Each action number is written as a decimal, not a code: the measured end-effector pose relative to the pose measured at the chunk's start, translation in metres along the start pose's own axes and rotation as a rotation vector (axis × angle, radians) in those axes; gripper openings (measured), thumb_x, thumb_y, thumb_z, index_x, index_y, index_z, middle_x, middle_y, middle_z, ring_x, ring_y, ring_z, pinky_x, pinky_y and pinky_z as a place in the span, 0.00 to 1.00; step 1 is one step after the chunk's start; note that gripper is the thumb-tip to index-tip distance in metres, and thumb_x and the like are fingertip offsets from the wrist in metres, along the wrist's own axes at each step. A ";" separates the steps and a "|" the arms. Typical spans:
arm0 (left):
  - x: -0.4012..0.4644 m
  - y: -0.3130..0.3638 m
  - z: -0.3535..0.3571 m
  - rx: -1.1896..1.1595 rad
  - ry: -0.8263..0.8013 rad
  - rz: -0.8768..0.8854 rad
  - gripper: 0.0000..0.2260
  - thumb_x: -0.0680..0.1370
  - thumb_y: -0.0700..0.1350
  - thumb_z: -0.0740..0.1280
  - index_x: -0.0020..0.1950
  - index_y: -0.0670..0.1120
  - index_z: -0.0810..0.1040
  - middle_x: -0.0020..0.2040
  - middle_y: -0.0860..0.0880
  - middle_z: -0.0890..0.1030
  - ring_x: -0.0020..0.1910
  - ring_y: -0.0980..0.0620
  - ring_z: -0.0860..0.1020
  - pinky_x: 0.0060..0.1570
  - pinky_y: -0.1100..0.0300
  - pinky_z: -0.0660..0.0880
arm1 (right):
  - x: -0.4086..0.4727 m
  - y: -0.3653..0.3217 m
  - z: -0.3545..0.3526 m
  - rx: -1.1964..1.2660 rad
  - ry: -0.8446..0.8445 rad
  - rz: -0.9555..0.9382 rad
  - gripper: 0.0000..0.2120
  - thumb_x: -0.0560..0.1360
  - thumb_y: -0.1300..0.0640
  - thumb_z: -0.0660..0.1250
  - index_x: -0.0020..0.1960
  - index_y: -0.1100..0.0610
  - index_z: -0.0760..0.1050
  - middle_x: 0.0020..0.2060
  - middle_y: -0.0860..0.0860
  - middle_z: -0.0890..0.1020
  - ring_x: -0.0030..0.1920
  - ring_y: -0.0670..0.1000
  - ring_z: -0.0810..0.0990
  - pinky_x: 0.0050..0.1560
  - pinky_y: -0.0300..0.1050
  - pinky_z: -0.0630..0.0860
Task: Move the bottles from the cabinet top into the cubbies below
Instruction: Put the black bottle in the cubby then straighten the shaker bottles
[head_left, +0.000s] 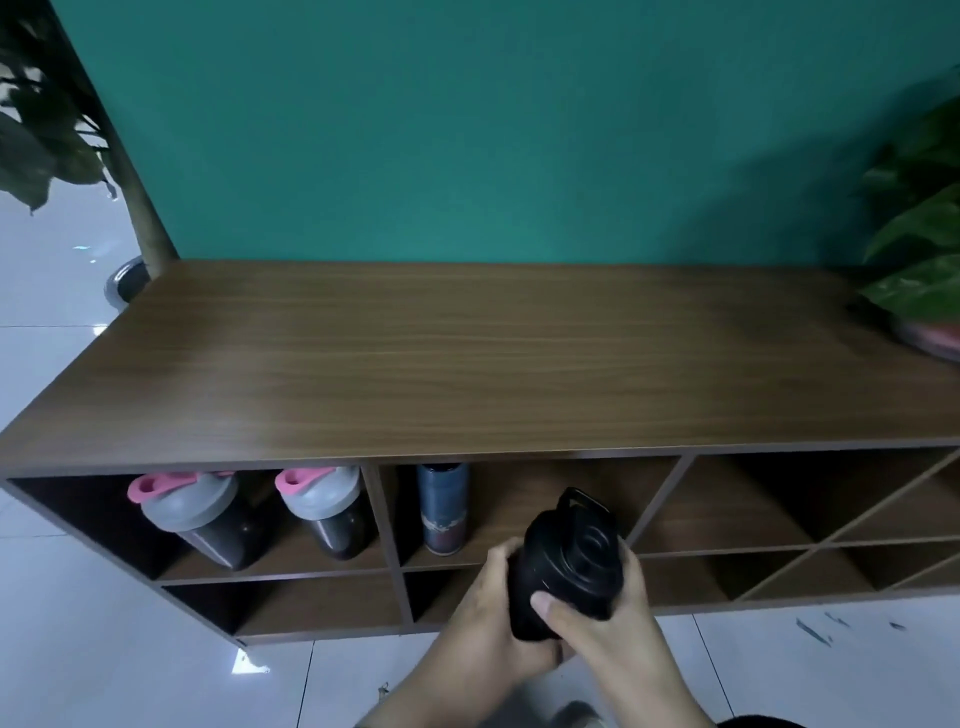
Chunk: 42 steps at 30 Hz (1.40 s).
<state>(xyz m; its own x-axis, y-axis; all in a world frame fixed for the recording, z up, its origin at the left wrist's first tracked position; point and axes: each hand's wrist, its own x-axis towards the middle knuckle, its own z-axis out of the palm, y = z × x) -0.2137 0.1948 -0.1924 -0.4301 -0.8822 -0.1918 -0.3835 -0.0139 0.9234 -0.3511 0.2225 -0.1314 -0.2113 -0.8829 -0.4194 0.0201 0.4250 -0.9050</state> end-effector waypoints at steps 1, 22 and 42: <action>0.008 -0.002 -0.001 0.005 -0.023 -0.028 0.39 0.65 0.57 0.76 0.72 0.66 0.61 0.65 0.57 0.79 0.59 0.58 0.81 0.59 0.59 0.78 | 0.016 0.019 -0.005 0.021 0.052 -0.038 0.42 0.64 0.66 0.79 0.72 0.51 0.64 0.61 0.48 0.78 0.62 0.49 0.78 0.52 0.40 0.77; 0.131 -0.038 0.022 -0.049 0.176 -0.078 0.29 0.79 0.42 0.66 0.79 0.57 0.63 0.72 0.53 0.77 0.69 0.62 0.77 0.71 0.60 0.73 | 0.158 0.053 0.003 -0.086 0.274 -0.162 0.45 0.63 0.55 0.80 0.73 0.45 0.59 0.61 0.45 0.79 0.61 0.43 0.78 0.61 0.37 0.73; 0.129 -0.062 0.021 0.040 0.095 -0.198 0.41 0.78 0.52 0.67 0.83 0.60 0.45 0.78 0.52 0.71 0.75 0.53 0.72 0.76 0.53 0.69 | 0.135 0.072 0.021 -0.019 0.264 0.080 0.43 0.70 0.51 0.74 0.77 0.49 0.53 0.70 0.53 0.72 0.67 0.54 0.74 0.67 0.50 0.72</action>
<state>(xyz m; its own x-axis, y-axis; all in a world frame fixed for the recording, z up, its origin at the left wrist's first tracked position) -0.2625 0.0918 -0.2816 -0.2647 -0.9046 -0.3341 -0.4857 -0.1742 0.8566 -0.3573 0.1296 -0.2547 -0.4576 -0.7648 -0.4535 0.0295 0.4967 -0.8674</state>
